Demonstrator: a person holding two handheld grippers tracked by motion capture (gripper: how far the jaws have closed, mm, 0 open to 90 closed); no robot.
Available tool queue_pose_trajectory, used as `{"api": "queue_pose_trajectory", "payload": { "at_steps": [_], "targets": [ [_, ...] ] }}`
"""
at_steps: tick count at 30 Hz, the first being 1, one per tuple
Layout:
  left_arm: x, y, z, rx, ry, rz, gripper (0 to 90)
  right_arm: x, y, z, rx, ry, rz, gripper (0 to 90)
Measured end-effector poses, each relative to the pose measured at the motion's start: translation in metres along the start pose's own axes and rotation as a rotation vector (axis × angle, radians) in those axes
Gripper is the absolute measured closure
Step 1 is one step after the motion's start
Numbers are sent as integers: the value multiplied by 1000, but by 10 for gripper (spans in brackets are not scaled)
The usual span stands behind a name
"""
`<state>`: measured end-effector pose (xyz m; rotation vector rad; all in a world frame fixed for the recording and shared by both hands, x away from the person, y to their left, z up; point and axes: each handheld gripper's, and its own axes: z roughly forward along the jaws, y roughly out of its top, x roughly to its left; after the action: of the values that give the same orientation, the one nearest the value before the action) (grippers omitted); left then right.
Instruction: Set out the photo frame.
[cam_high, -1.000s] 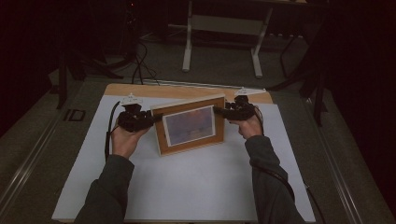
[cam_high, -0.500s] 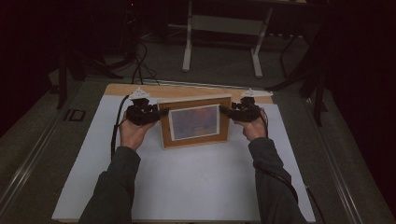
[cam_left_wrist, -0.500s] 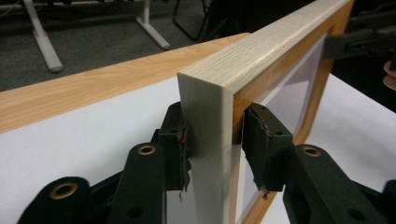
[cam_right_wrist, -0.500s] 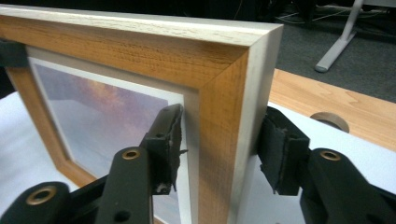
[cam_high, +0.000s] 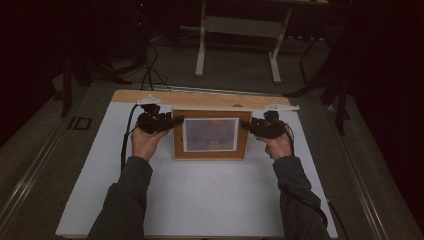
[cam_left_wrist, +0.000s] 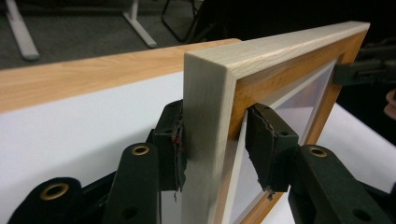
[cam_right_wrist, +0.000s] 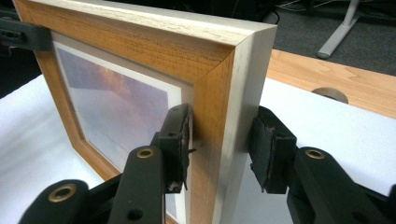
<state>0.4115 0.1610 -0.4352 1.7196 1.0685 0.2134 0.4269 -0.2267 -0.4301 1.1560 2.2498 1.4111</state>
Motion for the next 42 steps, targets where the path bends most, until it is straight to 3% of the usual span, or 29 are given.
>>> {"api": "queue_pose_trajectory", "payload": {
  "at_steps": [7, 18, 29, 42],
  "targets": [
    [-1, -1, -2, 34, -43, -45, 584, 4, -5, -8, 17, -1, 12, 618],
    [-6, -6, -9, 59, -74, -72, 582, 9, -10, -17, 33, 13, 9, 624],
    [-8, -10, -11, 55, -79, -104, 573, 12, -13, -20, 33, 21, 9, 623],
    [-10, -11, -13, 56, -78, -109, 570, 10, -13, -20, 28, 31, 7, 621]
  ]
}}
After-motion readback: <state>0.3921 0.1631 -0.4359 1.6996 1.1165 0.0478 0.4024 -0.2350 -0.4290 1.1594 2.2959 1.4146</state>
